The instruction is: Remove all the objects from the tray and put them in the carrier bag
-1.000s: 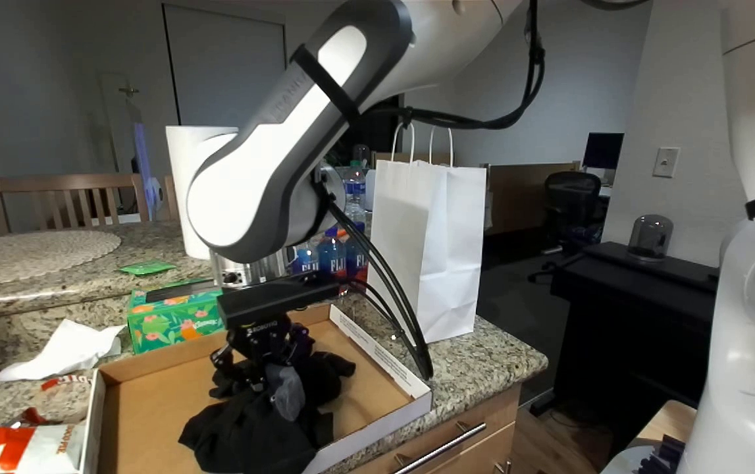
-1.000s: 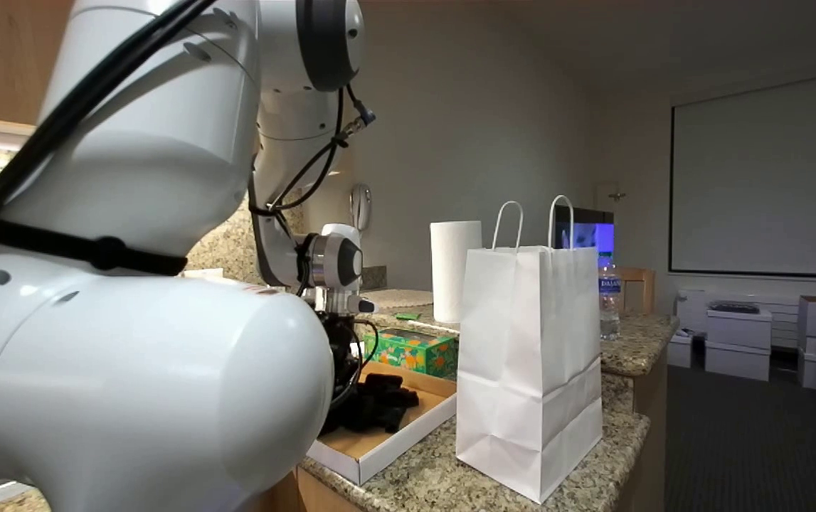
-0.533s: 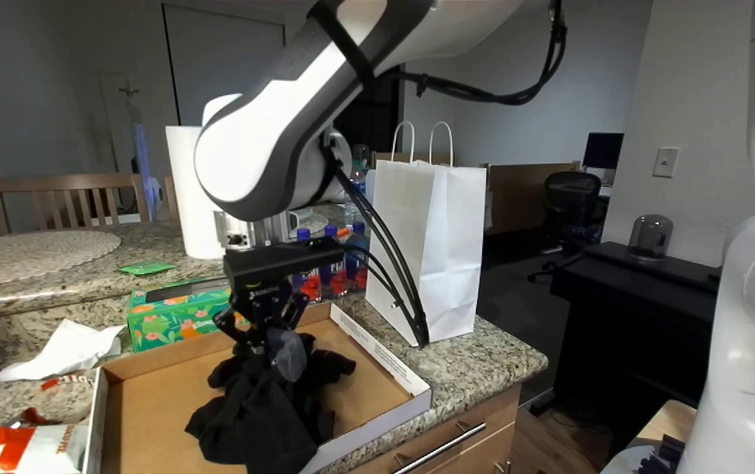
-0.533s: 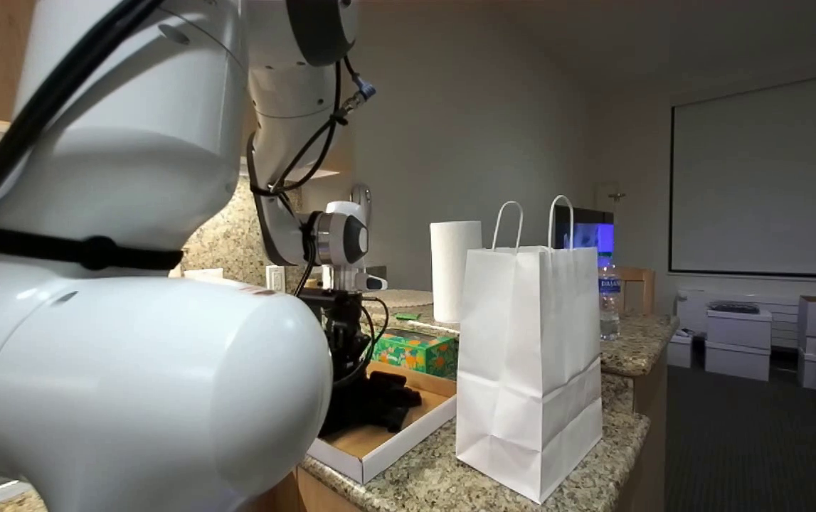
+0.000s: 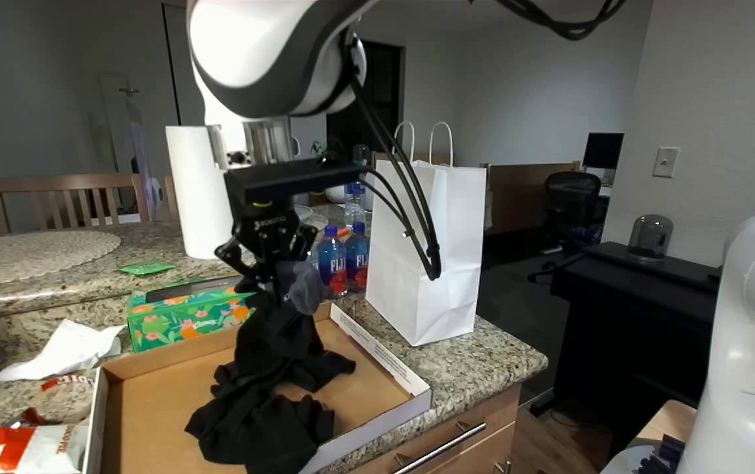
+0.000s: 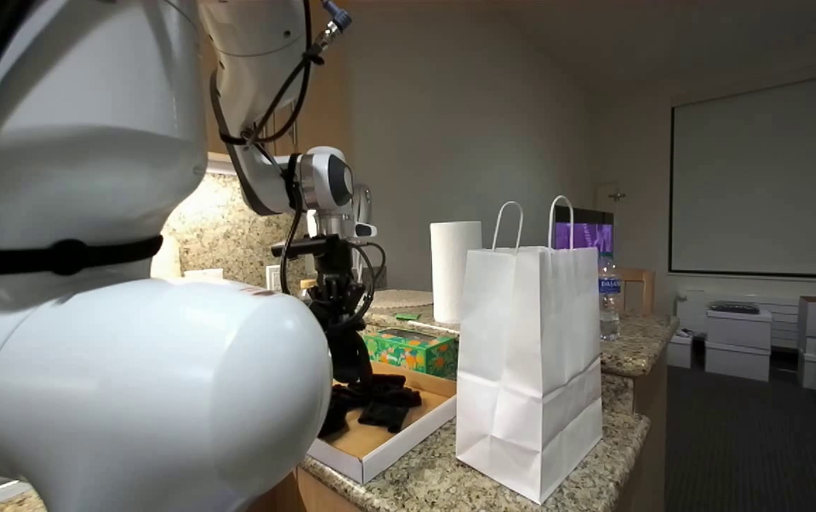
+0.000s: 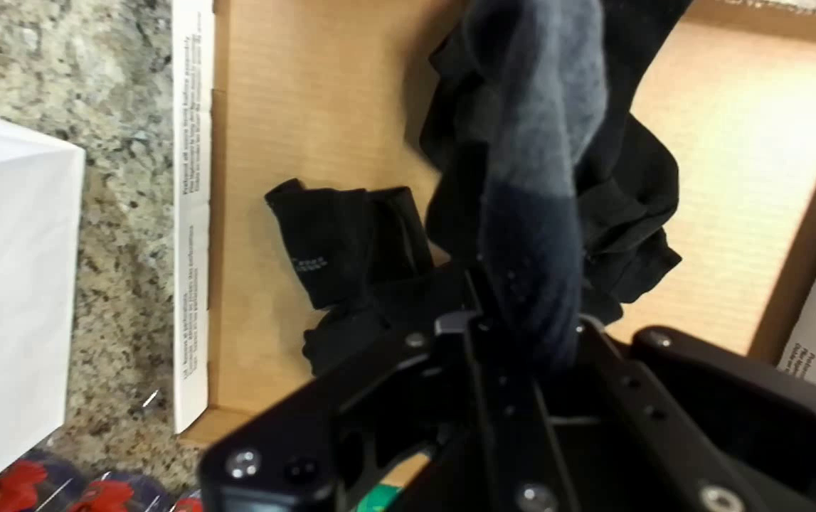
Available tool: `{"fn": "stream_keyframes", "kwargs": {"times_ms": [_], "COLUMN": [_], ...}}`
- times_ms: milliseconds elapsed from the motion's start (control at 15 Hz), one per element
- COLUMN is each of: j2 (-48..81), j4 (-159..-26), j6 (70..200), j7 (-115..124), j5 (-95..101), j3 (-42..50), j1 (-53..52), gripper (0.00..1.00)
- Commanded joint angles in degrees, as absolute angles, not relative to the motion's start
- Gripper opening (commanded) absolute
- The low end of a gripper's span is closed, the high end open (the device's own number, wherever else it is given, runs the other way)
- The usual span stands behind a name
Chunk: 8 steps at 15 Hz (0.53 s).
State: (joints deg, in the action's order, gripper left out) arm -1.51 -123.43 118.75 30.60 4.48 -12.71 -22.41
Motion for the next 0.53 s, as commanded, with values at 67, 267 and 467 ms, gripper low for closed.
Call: {"fn": "stream_keyframes", "kwargs": {"times_ms": [67,267,467], "j2": [-9.17,-10.41,-9.69], "j4": [-121.26,-115.68,-108.46], "j6": [108.39,100.03,91.14], "j7": [29.78,28.13,29.62], "j5": [7.74,7.63,9.21], "j3": [-15.96,-17.06,-17.92], "j1": [-20.03,-19.04,-17.74], "gripper": [0.09,0.09,0.09]}}
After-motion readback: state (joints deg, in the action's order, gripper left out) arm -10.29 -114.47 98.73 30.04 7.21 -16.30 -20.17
